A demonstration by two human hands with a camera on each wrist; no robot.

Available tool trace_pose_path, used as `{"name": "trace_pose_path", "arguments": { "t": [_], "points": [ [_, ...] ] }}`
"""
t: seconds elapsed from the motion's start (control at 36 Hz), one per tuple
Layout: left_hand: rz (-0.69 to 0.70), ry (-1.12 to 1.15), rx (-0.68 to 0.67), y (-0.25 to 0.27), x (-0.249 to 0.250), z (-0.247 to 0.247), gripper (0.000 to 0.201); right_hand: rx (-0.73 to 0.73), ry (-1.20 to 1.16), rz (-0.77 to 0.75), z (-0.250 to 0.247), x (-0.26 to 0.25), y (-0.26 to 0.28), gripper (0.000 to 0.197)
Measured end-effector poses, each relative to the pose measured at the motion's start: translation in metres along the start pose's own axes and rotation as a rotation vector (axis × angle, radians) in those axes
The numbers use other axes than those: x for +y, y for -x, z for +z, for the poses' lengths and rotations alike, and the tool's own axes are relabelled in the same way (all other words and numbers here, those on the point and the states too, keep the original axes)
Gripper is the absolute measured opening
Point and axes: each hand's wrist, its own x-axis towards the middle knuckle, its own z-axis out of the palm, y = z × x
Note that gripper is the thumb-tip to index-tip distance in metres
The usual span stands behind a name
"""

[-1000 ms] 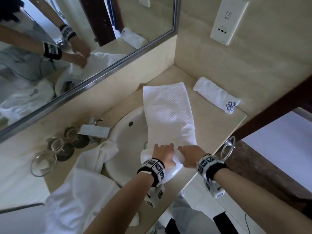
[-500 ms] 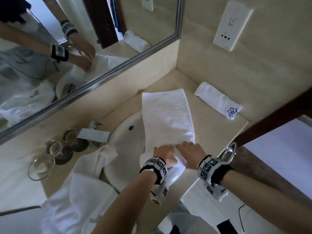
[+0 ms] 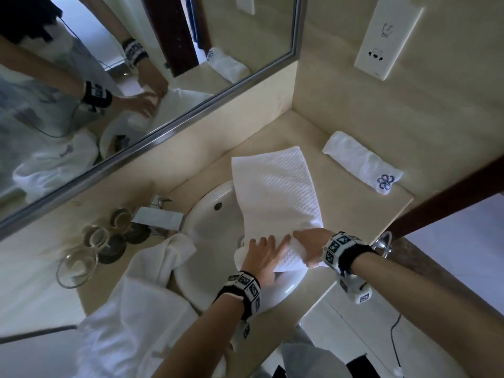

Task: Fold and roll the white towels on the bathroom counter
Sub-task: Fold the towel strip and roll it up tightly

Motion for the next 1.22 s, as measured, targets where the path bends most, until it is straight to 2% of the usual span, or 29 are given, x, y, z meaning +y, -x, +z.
{"name": "trace_pose_path", "arguments": {
  "t": [0.14,0.19,0.28,0.33,0.42,0.47,0.53,0.67,0.72,0.78,0.86,0.89,0.94,1.0,1.03,1.08,1.14,1.17,1.22],
  "points": [
    [-0.072,-0.023,-0.052,-0.013,0.007,-0.020,0.071,-0.009,-0.017,-0.017,0.002,0.006,-0.005,0.070],
    [-0.074,-0.010,-0.062,-0.021,0.008,-0.023,0.068,0.021,0.010,-0.009,0.005,0.009,-0.002,0.083],
    [-0.087,0.023,-0.065,-0.033,0.004,-0.024,0.064,0.162,0.103,-0.024,0.018,0.010,0.003,0.103],
    [-0.102,0.045,-0.103,-0.038,0.004,-0.026,0.064,0.231,0.199,-0.004,0.031,0.008,0.005,0.098],
    [-0.109,0.067,-0.157,-0.043,0.007,-0.034,0.054,0.294,0.254,0.010,0.039,0.006,0.004,0.081],
    [-0.122,0.092,-0.187,-0.044,0.007,-0.038,0.048,0.261,0.217,-0.006,0.029,0.006,0.002,0.069],
    [-0.144,0.109,-0.202,-0.044,0.007,-0.040,0.053,0.216,0.191,-0.045,0.016,0.008,-0.003,0.065],
    [-0.107,0.106,-0.154,-0.036,0.003,-0.034,0.094,0.090,0.135,-0.077,-0.006,0.010,-0.018,0.067],
    [-0.104,0.124,-0.146,-0.034,0.002,-0.032,0.096,0.025,0.138,-0.079,-0.010,0.012,-0.023,0.069],
    [-0.119,0.123,-0.158,-0.036,0.005,-0.035,0.089,-0.097,0.050,-0.084,-0.017,0.018,-0.027,0.065],
    [-0.141,0.125,-0.228,-0.041,0.012,-0.044,0.082,-0.280,-0.348,-0.038,-0.040,0.039,-0.039,0.032],
    [-0.157,0.140,-0.243,-0.043,0.014,-0.049,0.079,-0.267,-0.504,0.013,-0.051,0.046,-0.046,0.027],
    [-0.178,0.169,-0.259,-0.045,0.016,-0.057,0.072,-0.098,-0.746,0.146,-0.074,0.062,-0.067,0.032],
    [-0.187,0.174,-0.280,-0.047,0.018,-0.060,0.068,0.114,-0.716,0.232,-0.084,0.077,-0.092,0.040],
    [-0.188,0.167,-0.289,-0.049,0.019,-0.060,0.067,0.176,-0.674,0.267,-0.084,0.085,-0.106,0.047],
    [-0.189,0.167,-0.316,-0.050,0.021,-0.057,0.068,0.191,-0.682,0.341,-0.077,0.096,-0.129,0.069],
    [-0.187,0.169,-0.326,-0.052,0.022,-0.055,0.069,0.186,-0.809,0.408,-0.076,0.096,-0.139,0.079],
    [-0.178,0.181,-0.325,-0.053,0.022,-0.052,0.070,0.193,-0.911,0.431,-0.076,0.096,-0.142,0.077],
    [-0.174,0.209,-0.329,-0.055,0.021,-0.051,0.070,0.154,-0.988,0.452,-0.076,0.095,-0.145,0.058]
  ]
}}
